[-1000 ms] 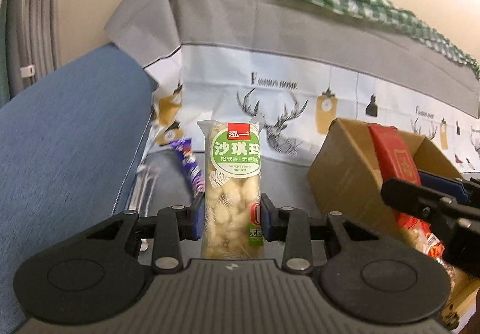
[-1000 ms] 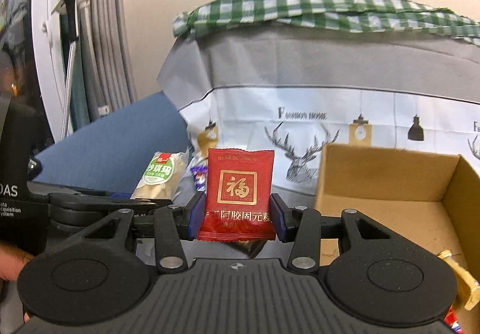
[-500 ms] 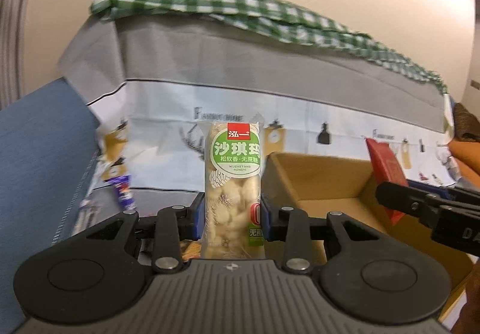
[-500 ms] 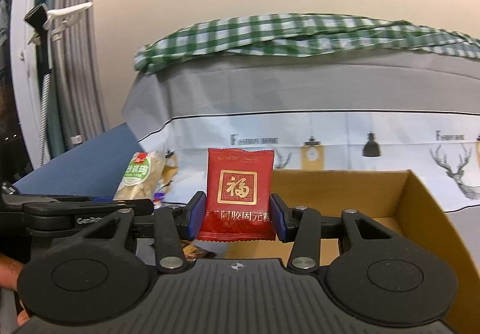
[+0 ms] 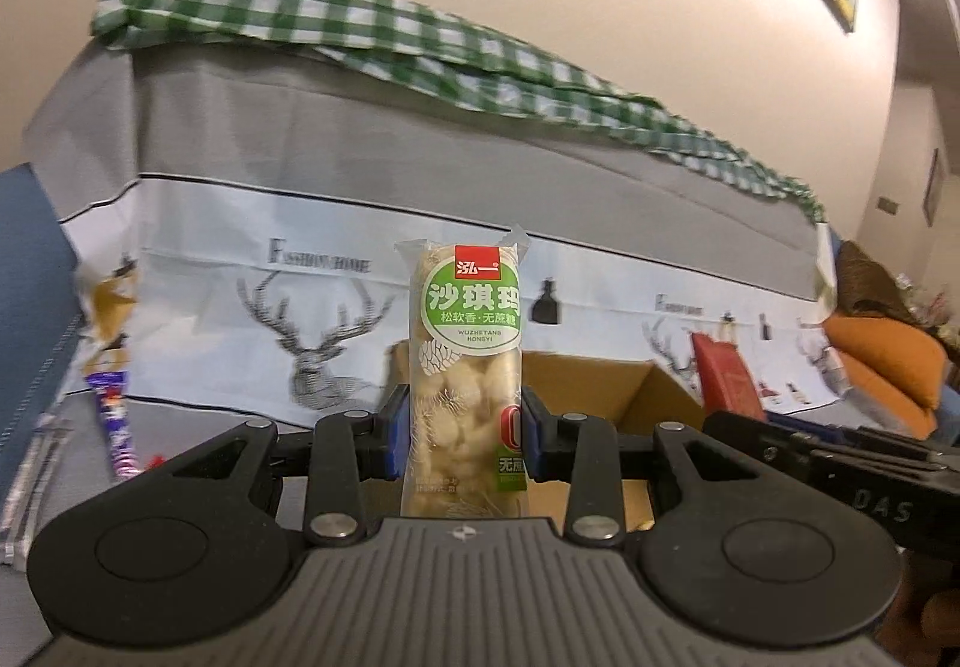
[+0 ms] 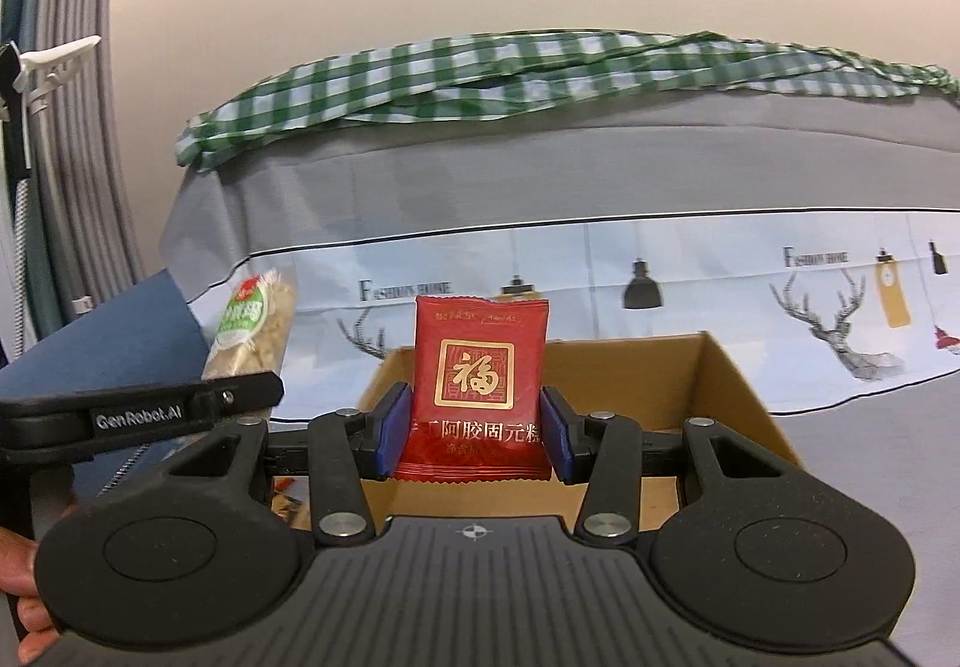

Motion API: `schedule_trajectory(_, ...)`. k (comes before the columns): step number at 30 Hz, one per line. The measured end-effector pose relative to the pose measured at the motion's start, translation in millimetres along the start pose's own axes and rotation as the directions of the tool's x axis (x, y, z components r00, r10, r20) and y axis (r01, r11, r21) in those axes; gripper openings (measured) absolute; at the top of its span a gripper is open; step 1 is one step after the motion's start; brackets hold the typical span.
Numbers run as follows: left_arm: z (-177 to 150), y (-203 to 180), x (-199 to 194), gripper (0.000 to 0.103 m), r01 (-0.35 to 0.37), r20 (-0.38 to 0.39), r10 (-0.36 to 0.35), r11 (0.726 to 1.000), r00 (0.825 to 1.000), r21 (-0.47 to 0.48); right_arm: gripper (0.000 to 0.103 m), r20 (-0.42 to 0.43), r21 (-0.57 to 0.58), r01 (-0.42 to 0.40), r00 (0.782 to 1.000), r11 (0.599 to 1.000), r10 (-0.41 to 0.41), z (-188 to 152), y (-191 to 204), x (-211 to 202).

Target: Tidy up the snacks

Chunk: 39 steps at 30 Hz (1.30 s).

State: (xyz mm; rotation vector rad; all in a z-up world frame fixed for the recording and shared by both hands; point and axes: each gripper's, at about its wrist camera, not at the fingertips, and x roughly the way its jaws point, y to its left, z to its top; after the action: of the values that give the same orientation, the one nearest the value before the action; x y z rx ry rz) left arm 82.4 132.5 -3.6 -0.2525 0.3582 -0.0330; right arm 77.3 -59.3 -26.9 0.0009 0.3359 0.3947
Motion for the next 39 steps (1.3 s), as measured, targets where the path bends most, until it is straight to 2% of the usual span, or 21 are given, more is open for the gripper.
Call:
schedule_trajectory(9, -3.9, -30.6, 8.1, 0.039, 0.092, 0.020, -0.092, 0.995, 0.996, 0.027, 0.048, -0.004, 0.031, 0.076, 0.997, 0.997, -0.076, -2.6, -30.2, -2.3)
schedule_trajectory(15, -5.6, -41.1, 10.1, 0.039, 0.124, 0.023, -0.125, 0.991, 0.992, 0.053, 0.048, -0.013, 0.048, 0.121, 0.993, 0.992, -0.120, -4.3, -43.6, -2.7)
schedule_trajectory(23, -8.0, -44.9, 11.8, 0.039, 0.150, 0.011, -0.151, 0.987, 0.988, 0.064, 0.048, -0.031, 0.054, 0.167, 0.986, 0.985, -0.165, -6.7, -48.9, 0.1)
schedule_trajectory(39, -11.3, -51.6, 14.9, 0.039, 0.166, -0.005, -0.166, 0.980, 0.986, 0.105, 0.048, -0.043, 0.060, 0.193, 0.981, 0.979, -0.191, -7.5, -47.6, 4.1)
